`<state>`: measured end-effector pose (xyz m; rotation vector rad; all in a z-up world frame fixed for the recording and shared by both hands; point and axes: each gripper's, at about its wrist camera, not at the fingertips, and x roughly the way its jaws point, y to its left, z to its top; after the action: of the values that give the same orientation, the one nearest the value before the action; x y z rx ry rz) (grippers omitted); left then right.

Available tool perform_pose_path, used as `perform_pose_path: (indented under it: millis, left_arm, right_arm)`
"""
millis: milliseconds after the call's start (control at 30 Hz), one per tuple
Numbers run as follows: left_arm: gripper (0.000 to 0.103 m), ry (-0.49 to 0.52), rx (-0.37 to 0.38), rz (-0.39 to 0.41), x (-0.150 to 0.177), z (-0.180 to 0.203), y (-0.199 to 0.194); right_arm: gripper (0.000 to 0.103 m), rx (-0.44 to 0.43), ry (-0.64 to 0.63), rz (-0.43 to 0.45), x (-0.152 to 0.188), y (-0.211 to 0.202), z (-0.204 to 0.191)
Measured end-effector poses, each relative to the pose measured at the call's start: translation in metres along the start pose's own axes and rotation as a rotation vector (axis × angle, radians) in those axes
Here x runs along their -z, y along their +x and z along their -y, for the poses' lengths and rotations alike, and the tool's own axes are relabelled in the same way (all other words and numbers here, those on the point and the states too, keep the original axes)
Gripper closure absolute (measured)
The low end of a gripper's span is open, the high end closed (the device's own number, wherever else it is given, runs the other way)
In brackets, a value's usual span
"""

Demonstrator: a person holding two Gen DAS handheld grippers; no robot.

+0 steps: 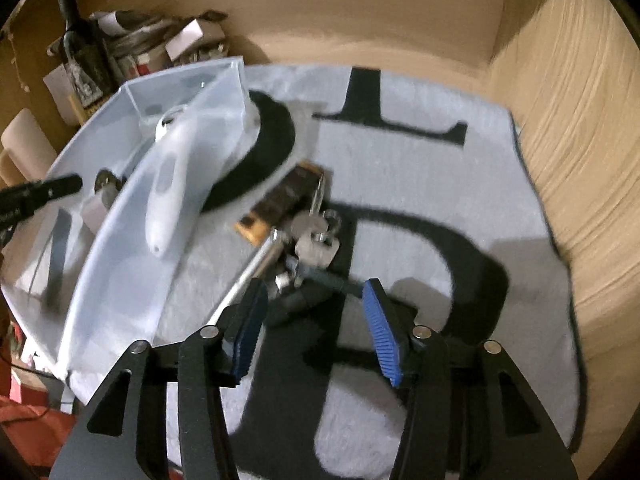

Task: Organize rigid objects
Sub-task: 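Move the right gripper back to the rug and grasp another black piece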

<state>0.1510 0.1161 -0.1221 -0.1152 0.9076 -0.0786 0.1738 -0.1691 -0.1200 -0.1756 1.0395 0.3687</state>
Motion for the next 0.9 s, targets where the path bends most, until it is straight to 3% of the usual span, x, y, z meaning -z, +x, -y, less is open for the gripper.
perform_pose_path:
  millis: [300,467,900]
  left_arm:
    - [0.088,0.003,-0.002,-0.001,0.000,0.000,0.000]
    - [0.088,0.003,-0.002,-0.001,0.000,0.000,0.000]
    - [0.088,0.002,-0.002,-0.001,0.000,0.000,0.000]
  right_arm:
    - [0.047,0.011,-0.020,0.013,0.003,0.011,-0.004]
    - [0.063,0.014,-0.018,0.033,-0.001,0.014,-0.002]
    - [0.063,0.035,-0.032,0.157,-0.017,-0.028,-0.007]
